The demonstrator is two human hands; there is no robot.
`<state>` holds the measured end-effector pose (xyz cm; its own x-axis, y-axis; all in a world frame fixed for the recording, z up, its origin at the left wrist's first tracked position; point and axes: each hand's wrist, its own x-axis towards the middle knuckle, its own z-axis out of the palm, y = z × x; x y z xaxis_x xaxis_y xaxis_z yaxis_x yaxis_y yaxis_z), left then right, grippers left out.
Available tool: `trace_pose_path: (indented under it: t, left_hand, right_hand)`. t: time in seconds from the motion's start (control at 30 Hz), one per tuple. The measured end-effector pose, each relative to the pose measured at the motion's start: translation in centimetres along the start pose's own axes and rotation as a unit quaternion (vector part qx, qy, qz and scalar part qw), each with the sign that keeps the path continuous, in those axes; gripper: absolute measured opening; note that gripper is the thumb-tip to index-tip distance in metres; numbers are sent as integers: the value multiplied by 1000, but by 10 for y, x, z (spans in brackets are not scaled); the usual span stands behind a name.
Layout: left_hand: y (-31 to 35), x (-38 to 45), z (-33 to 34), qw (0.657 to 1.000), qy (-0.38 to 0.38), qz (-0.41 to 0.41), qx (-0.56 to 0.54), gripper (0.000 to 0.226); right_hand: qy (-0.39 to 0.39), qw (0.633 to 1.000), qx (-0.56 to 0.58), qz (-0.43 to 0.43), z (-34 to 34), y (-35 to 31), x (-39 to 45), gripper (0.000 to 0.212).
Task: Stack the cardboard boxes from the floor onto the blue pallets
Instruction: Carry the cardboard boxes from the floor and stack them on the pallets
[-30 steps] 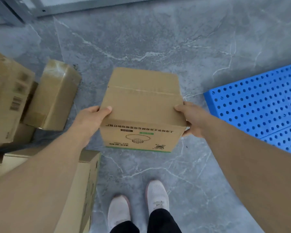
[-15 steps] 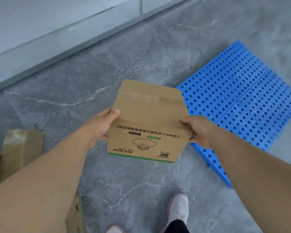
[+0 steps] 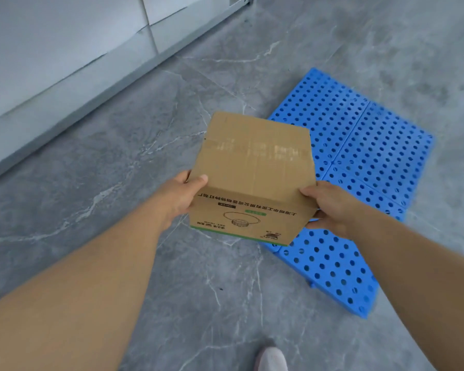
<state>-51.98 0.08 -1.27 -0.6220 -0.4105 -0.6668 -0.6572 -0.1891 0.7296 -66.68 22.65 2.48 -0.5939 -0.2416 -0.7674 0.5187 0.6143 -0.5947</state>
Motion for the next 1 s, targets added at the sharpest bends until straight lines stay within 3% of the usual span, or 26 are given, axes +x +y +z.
trace_pose_path:
  t: [0.1,0.3,0.5,0.77,1.0]
  left_hand:
    - [1,32,12,999,-20,19,26,21]
    - [12,89,32,994,-74,44,62,50]
    - [11,127,49,990,-89,56,90,60]
    - [-14,148,39,987,-89,71,114,50]
    - [-25,144,37,985,-77,81,130,48]
  right_hand:
    - [30,999,15,-21,-7,8,20,20]
    - [96,992,71,-45,-3,42,59,36]
    - [147,978,134,-65,12,74,93,38]
    - [189,967,138,-99,46,100,117,39]
    - [199,971,108,-78,49,104,110,31]
